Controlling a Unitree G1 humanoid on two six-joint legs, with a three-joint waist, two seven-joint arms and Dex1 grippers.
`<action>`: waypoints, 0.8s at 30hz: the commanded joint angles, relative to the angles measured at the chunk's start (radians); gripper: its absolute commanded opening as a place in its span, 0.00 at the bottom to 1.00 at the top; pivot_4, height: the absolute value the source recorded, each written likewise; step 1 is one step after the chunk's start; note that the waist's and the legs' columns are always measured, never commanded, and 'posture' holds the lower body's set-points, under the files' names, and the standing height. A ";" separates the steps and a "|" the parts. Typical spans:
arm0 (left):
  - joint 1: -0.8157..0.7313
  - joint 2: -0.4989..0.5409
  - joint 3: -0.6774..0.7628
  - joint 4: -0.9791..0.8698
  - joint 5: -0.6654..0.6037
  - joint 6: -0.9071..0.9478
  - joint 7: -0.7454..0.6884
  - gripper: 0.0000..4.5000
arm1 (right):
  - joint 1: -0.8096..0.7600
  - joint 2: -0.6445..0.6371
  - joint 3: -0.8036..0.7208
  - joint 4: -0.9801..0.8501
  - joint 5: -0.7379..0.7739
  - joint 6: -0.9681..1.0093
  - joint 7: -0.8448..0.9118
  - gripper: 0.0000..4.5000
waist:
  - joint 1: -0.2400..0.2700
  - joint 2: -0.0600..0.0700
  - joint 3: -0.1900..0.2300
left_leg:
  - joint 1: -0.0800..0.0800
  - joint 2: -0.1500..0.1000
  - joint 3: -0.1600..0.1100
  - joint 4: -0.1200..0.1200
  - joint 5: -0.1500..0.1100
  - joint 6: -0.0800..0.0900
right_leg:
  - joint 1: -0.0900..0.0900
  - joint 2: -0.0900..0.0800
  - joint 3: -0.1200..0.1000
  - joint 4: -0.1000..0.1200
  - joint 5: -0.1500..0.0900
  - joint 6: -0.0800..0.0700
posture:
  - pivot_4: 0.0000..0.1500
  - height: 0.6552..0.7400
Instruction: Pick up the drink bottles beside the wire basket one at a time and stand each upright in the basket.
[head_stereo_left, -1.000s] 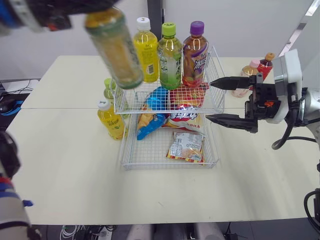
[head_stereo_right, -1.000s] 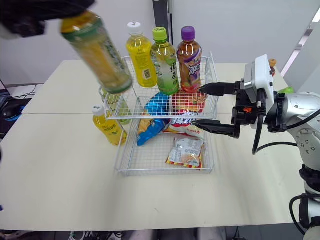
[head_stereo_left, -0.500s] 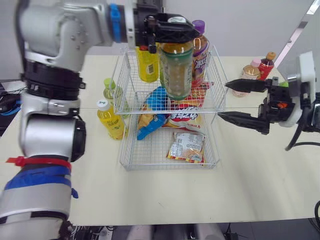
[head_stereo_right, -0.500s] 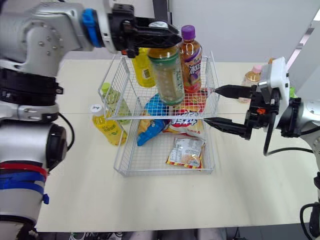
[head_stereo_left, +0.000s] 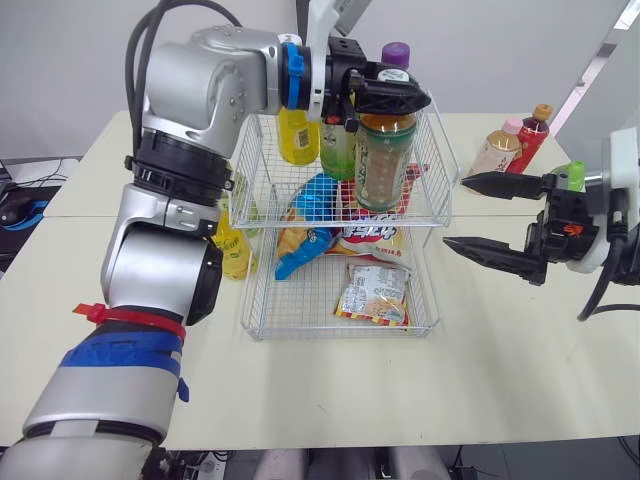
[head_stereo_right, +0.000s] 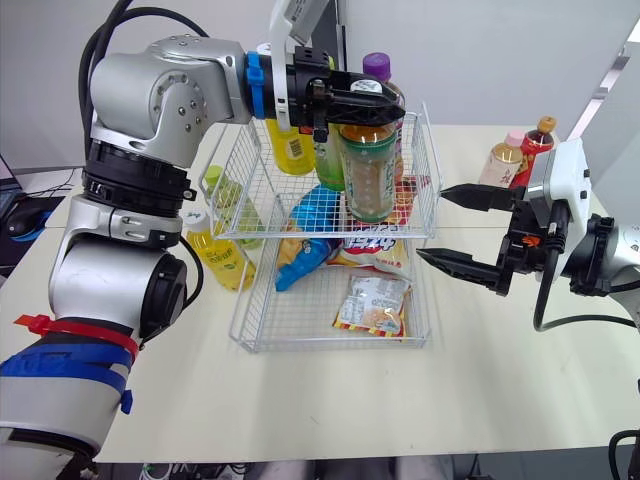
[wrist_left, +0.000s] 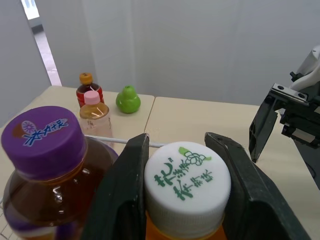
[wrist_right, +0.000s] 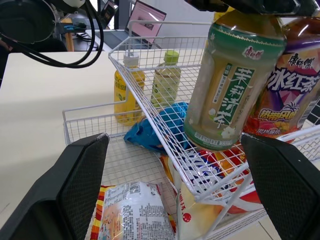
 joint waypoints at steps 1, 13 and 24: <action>-0.038 -0.014 0.016 0.011 0.014 -0.023 -0.029 0.31 | 0.007 -0.011 -0.037 -0.037 0.025 -0.011 -0.019 1.00 | 0.000 0.000 0.000 | 0.000 0.000 0.000 0.000 0.000 0.000 | 0.000 0.000 0.000 0.000 0.000 0.000 | 1.00 1.00; -0.050 0.057 0.090 -0.068 -0.011 0.015 -0.075 0.99 | 0.029 -0.023 -0.046 -0.042 0.038 -0.023 -0.024 1.00 | -0.004 0.000 0.000 | 0.000 0.000 0.000 0.000 0.000 0.000 | 0.000 0.000 0.000 0.000 0.000 0.000 | 1.00 1.00; 0.206 0.353 0.311 -0.495 -0.223 0.334 -0.036 0.99 | -0.066 -0.020 0.044 -0.019 0.027 -0.038 0.016 1.00 | -0.012 0.001 0.000 | 0.001 0.001 -0.005 0.001 0.000 0.000 | 0.001 0.001 0.000 0.001 0.000 0.000 | 1.00 1.00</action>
